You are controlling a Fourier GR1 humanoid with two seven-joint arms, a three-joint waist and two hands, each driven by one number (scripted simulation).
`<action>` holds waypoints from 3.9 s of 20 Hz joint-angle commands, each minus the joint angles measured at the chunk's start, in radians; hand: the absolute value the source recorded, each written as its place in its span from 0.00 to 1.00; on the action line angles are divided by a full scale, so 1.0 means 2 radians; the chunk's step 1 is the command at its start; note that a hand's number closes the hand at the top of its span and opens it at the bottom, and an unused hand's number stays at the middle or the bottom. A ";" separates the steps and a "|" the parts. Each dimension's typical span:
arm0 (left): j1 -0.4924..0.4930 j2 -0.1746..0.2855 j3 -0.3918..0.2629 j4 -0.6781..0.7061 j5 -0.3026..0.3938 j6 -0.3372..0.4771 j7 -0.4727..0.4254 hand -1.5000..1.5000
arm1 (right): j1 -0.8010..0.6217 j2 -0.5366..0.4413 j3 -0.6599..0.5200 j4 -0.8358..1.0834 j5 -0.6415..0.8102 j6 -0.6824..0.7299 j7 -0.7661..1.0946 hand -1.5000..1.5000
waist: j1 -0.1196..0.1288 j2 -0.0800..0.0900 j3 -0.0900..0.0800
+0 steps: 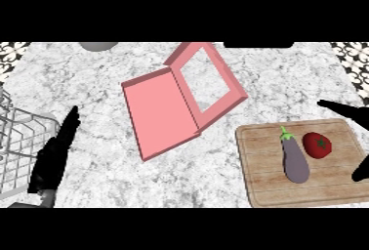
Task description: Pick the tomato from the cutting board and place it in the cardboard box
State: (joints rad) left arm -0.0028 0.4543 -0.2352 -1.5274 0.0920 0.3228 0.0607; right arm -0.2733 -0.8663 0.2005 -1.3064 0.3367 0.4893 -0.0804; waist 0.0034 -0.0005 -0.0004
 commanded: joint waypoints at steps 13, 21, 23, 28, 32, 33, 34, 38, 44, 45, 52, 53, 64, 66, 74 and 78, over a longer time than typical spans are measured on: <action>-0.009 -0.032 0.062 -0.021 -0.041 -0.059 0.038 0.50 | 0.031 0.073 -0.053 0.002 0.114 0.015 -0.016 0.00 | -0.001 0.000 0.000; -0.004 -0.047 0.093 -0.004 -0.056 -0.083 0.024 0.50 | 0.056 0.111 -0.069 0.008 0.154 0.000 -0.036 0.00 | -0.002 0.000 0.000; 0.010 -0.072 0.075 -0.030 -0.083 -0.070 0.028 0.50 | 0.035 0.134 -0.075 -0.021 0.159 0.023 0.008 0.00 | -0.001 0.000 0.000; 0.005 -0.059 0.112 -0.009 -0.068 -0.110 0.005 0.50 | 0.012 0.133 -0.081 0.053 0.190 0.012 -0.049 0.00 | 0.000 0.001 0.000; 0.005 -0.084 0.096 -0.037 -0.097 -0.100 0.037 0.50 | -0.007 0.151 -0.088 0.091 0.211 0.002 -0.064 0.00 | 0.001 0.000 0.000; 0.018 -0.083 0.103 -0.037 -0.095 -0.100 0.023 0.50 | 0.004 0.159 -0.071 0.066 0.225 -0.001 -0.052 0.00 | 0.001 0.000 0.000; 0.000 -0.102 0.097 0.023 -0.108 -0.094 -0.017 0.50 | 0.023 0.161 -0.074 0.046 0.227 0.001 -0.041 0.00 | -0.002 0.000 0.000; -0.007 -0.102 0.107 -0.001 -0.106 -0.104 0.022 0.50 | 0.059 0.135 -0.091 0.035 0.230 0.013 -0.076 0.00 | -0.003 0.000 0.000; 0.021 -0.117 0.098 -0.037 -0.127 -0.099 0.028 0.50 | 0.028 0.174 -0.090 0.093 0.268 -0.072 -0.106 1.00 | 0.001 0.000 0.000; -0.009 -0.116 0.112 0.015 -0.122 -0.100 0.003 0.50 | 0.023 0.155 -0.100 0.075 0.269 -0.072 -0.107 1.00 | -0.002 0.001 0.000; 0.029 -0.093 0.131 -0.036 -0.105 -0.132 0.020 0.50 | 0.053 0.202 -0.106 0.005 0.292 -0.132 -0.037 1.00 | -0.002 -0.002 0.000; -0.005 -0.111 0.119 -0.001 -0.128 -0.106 0.020 0.50 | 0.043 0.231 -0.099 -0.020 0.303 -0.124 0.035 1.00 | -0.008 -0.002 -0.001; 0.000 -0.119 0.118 -0.023 -0.127 -0.102 0.036 0.50 | 0.144 0.400 0.049 -0.253 0.508 -0.148 0.375 1.00 | -0.010 -0.004 -0.001; 0.026 -0.129 0.103 -0.035 -0.137 -0.100 0.025 0.50 | 0.147 0.398 0.049 -0.291 0.514 -0.128 0.391 1.00 | -0.005 -0.002 0.000; 0.023 -0.122 0.112 -0.021 -0.135 -0.110 0.013 0.50 | 0.093 0.432 0.120 -0.408 0.431 -0.172 0.392 1.00 | 0.000 -0.003 0.000; -0.016 -0.113 0.132 0.019 -0.120 -0.124 0.007 0.50 | 0.034 0.433 0.144 -0.396 0.399 -0.197 0.396 1.00 | 0.000 0.001 0.000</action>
State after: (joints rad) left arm -0.0137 0.2265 0.0143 -1.5415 -0.1578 0.0882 0.1053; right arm -0.1260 -0.0081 0.4299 -2.0702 1.1918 0.1322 0.6828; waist 0.0013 -0.0025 -0.0002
